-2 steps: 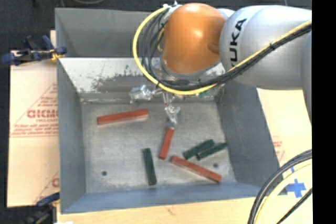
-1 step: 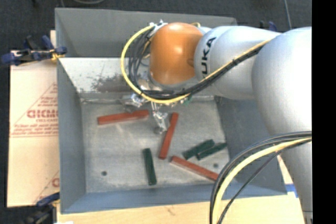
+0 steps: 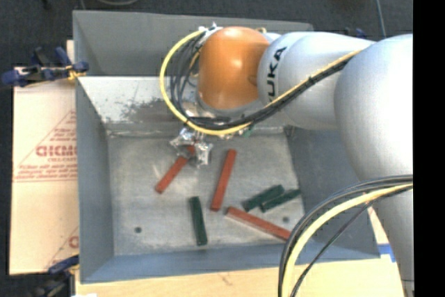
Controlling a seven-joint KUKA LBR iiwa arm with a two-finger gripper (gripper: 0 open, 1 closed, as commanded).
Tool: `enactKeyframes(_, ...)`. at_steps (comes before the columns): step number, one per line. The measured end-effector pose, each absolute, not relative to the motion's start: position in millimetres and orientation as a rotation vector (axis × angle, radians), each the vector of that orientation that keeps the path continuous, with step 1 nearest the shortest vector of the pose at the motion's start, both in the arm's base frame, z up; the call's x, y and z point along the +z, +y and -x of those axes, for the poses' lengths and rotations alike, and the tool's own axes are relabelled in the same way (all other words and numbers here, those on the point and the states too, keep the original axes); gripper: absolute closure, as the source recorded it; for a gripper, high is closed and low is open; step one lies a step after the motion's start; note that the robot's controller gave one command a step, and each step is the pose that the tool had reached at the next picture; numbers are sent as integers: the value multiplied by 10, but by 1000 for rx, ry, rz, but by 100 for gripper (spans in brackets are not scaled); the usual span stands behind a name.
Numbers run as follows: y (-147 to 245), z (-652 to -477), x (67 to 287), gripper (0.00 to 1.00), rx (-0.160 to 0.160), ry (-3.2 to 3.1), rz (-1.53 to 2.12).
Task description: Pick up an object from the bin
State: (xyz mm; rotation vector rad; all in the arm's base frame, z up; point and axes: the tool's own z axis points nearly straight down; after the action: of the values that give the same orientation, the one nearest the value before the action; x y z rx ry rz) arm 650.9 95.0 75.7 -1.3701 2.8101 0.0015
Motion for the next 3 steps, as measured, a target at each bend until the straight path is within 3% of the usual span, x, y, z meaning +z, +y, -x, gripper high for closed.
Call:
enactKeyframes(1,898,-6220,1255,100,-3,2751,1505)
enactKeyframes(2,899,-6218,1227,0,1,2756,1501)
enactKeyframes(3,1164,-6378,728,0,-7,2538,1830)
